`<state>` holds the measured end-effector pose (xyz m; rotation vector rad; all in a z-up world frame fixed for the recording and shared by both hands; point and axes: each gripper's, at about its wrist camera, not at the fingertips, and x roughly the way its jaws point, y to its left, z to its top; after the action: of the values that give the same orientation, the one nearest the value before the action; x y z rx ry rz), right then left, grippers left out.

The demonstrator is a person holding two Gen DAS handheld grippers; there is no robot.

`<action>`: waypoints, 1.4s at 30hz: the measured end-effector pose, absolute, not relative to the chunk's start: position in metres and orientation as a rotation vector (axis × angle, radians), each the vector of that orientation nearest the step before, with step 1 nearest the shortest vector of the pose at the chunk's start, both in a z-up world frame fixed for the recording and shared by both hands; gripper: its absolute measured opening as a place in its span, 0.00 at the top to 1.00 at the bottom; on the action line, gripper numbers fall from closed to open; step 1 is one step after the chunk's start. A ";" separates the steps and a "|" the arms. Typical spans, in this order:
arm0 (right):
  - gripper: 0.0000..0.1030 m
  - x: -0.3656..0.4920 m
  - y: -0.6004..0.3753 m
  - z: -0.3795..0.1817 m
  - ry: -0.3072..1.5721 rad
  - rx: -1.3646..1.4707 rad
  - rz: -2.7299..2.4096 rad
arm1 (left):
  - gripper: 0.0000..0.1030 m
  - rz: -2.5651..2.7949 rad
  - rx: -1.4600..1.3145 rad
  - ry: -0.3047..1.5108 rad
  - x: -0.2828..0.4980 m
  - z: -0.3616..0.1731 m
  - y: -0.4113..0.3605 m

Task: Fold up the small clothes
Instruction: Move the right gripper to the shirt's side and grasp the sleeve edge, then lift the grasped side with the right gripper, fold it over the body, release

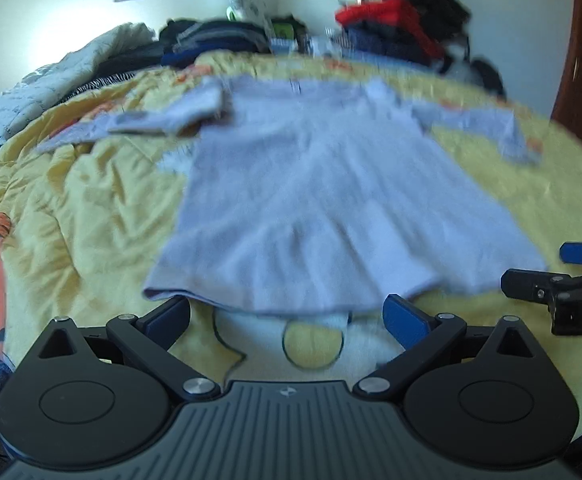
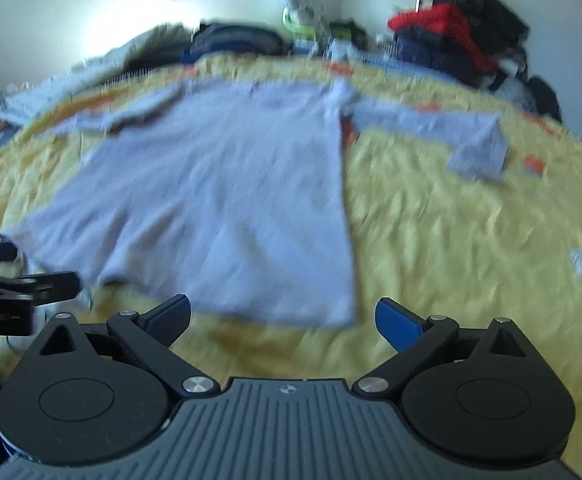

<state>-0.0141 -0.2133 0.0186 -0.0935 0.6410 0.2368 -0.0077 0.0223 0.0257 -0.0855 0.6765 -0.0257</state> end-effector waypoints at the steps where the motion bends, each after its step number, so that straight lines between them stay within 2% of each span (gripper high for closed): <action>1: 0.03 -0.013 -0.221 0.030 0.591 -0.082 0.242 | 0.00 -0.030 -0.100 0.638 -0.009 0.036 0.028; 5: 0.01 0.017 -0.266 0.069 0.459 0.073 0.284 | 0.00 0.008 -0.124 0.496 0.007 0.074 0.052; 9: 0.04 0.083 -0.338 0.079 0.515 0.480 0.252 | 0.00 0.074 -0.275 0.408 0.042 0.088 0.081; 14: 0.28 0.144 -0.416 0.037 0.562 0.992 0.184 | 0.00 0.096 -0.452 0.434 0.094 0.070 0.105; 15: 0.28 0.151 -0.426 0.029 0.565 1.042 0.169 | 0.00 0.095 -0.465 0.438 0.102 0.064 0.107; 20: 0.29 0.177 -0.451 0.010 0.556 1.037 0.062 | 0.00 0.094 -0.478 0.439 0.134 0.035 0.111; 26: 0.29 0.213 -0.457 -0.015 0.690 0.976 0.018 | 0.00 0.102 -0.513 0.507 0.148 0.005 0.114; 32: 0.29 0.218 -0.461 -0.020 0.708 1.004 0.087 | 0.00 0.090 -0.562 0.475 0.146 0.000 0.121; 33: 0.32 0.221 -0.461 -0.021 0.708 1.015 0.097 | 0.00 0.092 -0.558 0.475 0.146 0.001 0.120; 35: 0.52 0.223 -0.461 -0.022 0.710 1.037 0.107 | 0.00 0.094 -0.559 0.472 0.146 0.000 0.119; 37: 0.65 0.224 -0.461 -0.025 0.735 1.053 0.126 | 0.00 0.094 -0.565 0.467 0.147 0.000 0.120; 39: 0.66 0.225 -0.459 -0.029 0.750 1.055 0.134 | 0.00 0.091 -0.573 0.461 0.146 -0.001 0.121; 40: 0.72 0.225 -0.458 -0.030 0.748 1.053 0.134 | 0.00 0.089 -0.579 0.458 0.146 -0.002 0.122; 41: 0.85 0.225 -0.457 -0.031 0.746 1.057 0.144 | 0.00 0.087 -0.585 0.454 0.146 -0.002 0.122; 42: 0.88 0.225 -0.456 -0.031 0.735 1.071 0.161 | 0.00 0.085 -0.591 0.451 0.146 -0.002 0.123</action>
<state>0.2251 -0.4564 -0.0306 1.0705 0.7349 0.1614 0.1459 0.1234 -0.0022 -0.5906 0.4509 0.0848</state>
